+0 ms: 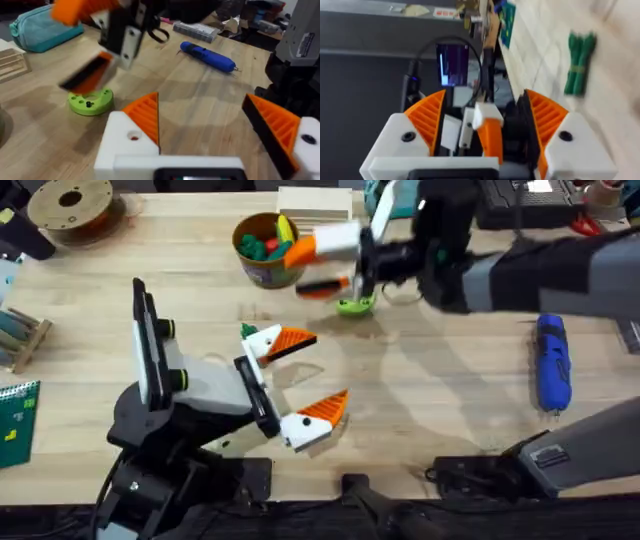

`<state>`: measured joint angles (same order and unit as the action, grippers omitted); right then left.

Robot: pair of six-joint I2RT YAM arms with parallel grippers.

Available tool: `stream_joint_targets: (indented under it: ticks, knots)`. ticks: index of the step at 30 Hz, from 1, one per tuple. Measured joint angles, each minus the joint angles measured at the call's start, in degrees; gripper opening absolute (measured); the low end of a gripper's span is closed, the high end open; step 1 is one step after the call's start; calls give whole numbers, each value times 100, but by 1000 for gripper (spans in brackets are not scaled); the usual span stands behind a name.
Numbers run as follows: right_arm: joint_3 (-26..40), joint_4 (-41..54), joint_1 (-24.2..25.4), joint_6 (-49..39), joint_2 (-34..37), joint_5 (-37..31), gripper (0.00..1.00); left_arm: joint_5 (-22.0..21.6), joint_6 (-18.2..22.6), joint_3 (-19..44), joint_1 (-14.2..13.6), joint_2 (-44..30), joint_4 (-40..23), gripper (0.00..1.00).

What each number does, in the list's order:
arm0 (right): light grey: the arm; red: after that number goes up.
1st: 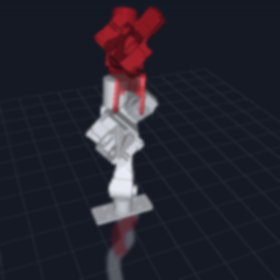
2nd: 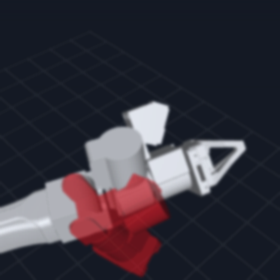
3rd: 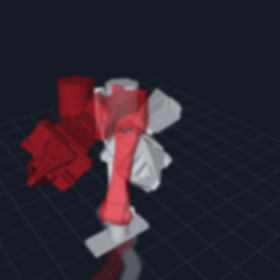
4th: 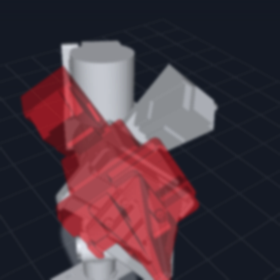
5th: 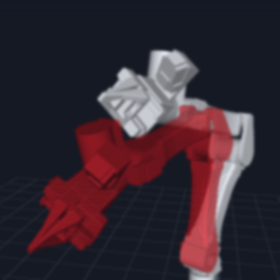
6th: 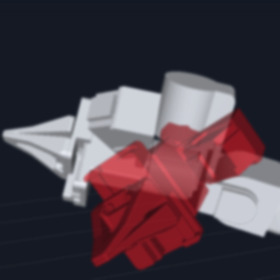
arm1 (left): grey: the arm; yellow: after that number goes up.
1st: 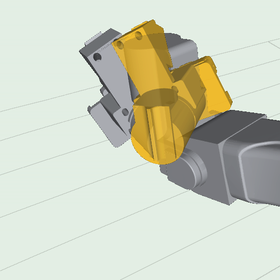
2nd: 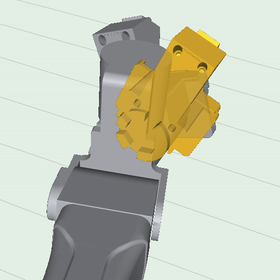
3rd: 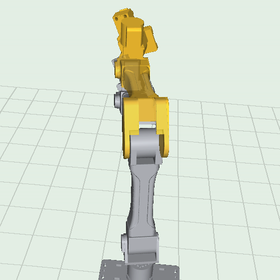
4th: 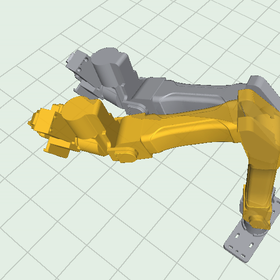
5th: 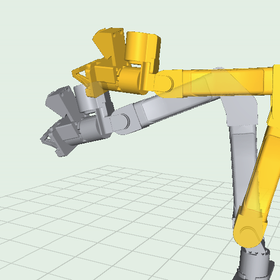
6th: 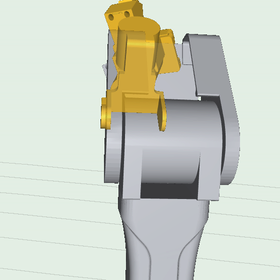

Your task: Pick up the gripper from the table and insert it into the empty holder that is missing its gripper. Then pick up a screw, insert it into the mounting hole, and use the screwdriver to tighten it. Finally, clean up the table by picking up the vegetable and placing it into the bucket.

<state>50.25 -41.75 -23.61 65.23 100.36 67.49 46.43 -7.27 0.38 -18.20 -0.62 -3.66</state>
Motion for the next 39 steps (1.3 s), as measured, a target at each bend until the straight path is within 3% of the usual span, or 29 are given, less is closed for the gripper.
stream_joint_targets:
  ticks: [4, 10, 14, 19, 24, 28, 31, 36, 39]
  knots:
    - [612, 844, 326, -491, 0, -128, 840, 14, 0, 0, 0, 0, 0, 987]
    - [1377, 3395, 548, -1870, -4, -819, 840, 16, 0, 0, 0, 0, 0, 987]
    - [1809, 5331, 449, -3014, -158, -1794, 842, 16, 0, 0, 0, 0, 0, 987]
    - [2062, 6905, -53, -4191, -514, -3774, 843, 16, 0, 0, 0, 0, 0, 987]
    - [2097, 7314, -718, -4818, -486, -5711, 844, 16, 0, 0, 0, 0, 0, 987]
    - [2097, 7278, -1111, -5070, -276, -6640, 817, 18, 0, 0, 0, 0, 0, 987]
    - [2097, 7231, -1297, -5143, -121, -7081, 778, 18, 0, 0, 0, 0, 0, 987]
    - [2097, 7057, -1406, -5205, 28, -7479, 534, 18, 0, 0, 0, 0, 0, 987]
    - [2097, 6983, -1410, -5206, 50, -7580, 477, 18, 0, 0, 0, 0, 0, 987]
